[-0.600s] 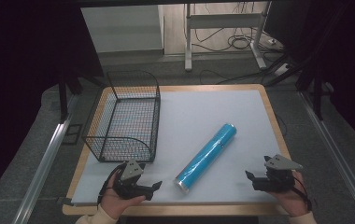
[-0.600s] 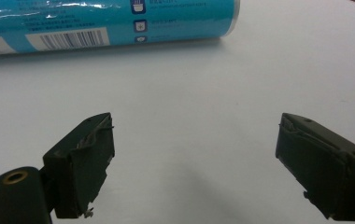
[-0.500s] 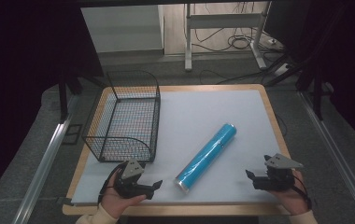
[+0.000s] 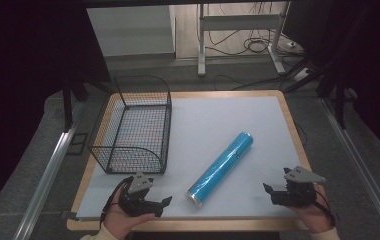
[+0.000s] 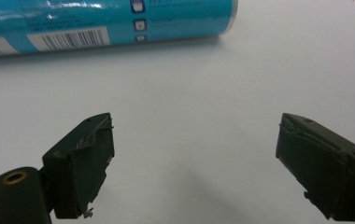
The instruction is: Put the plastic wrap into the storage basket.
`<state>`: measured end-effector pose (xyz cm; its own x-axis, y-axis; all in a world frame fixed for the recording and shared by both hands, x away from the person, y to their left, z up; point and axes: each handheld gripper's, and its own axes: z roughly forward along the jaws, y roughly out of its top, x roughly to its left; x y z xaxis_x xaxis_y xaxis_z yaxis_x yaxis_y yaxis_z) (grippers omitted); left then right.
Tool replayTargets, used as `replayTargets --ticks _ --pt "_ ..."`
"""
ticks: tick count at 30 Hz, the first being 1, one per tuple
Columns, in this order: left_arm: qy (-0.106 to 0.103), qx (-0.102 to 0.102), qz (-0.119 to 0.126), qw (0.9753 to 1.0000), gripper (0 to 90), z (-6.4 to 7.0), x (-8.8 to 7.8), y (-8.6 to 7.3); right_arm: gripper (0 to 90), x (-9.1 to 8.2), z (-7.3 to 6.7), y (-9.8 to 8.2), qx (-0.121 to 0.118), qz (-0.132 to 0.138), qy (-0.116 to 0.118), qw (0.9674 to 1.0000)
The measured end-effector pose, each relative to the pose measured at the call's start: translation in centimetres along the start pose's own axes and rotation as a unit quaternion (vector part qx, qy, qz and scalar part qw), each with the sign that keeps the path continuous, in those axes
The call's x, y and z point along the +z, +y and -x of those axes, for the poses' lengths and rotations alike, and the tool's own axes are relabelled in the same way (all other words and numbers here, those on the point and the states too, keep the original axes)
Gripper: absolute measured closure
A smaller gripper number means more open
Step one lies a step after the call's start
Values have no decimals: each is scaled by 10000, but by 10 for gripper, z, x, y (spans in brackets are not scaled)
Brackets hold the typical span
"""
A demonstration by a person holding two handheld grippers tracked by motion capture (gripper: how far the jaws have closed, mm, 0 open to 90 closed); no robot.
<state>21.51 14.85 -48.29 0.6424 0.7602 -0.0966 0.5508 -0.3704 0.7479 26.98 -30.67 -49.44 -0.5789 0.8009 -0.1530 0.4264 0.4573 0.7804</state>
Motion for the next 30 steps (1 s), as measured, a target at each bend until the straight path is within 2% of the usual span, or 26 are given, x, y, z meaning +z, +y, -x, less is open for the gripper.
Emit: replayTargets --ticks 6,9,15,22,30 --pt "-23 -4 -75 10000 154 -1 3 7 117 3 3 -4 24 -100 -105 9999" --pt "-126 3 -86 9999 159 2 5 14 118 1 4 -5 88 -102 -135 9998" --pt "-140 258 -163 9994 157 17 10 26 120 2 3 -4 46 -118 -149 9998" --pt "-171 339 -217 9990 156 23 17 44 120 4 6 -2 59 -96 -156 9998" --pt "-304 612 -266 9973 156 39 31 74 122 2 7 -3 121 -81 -197 9997"
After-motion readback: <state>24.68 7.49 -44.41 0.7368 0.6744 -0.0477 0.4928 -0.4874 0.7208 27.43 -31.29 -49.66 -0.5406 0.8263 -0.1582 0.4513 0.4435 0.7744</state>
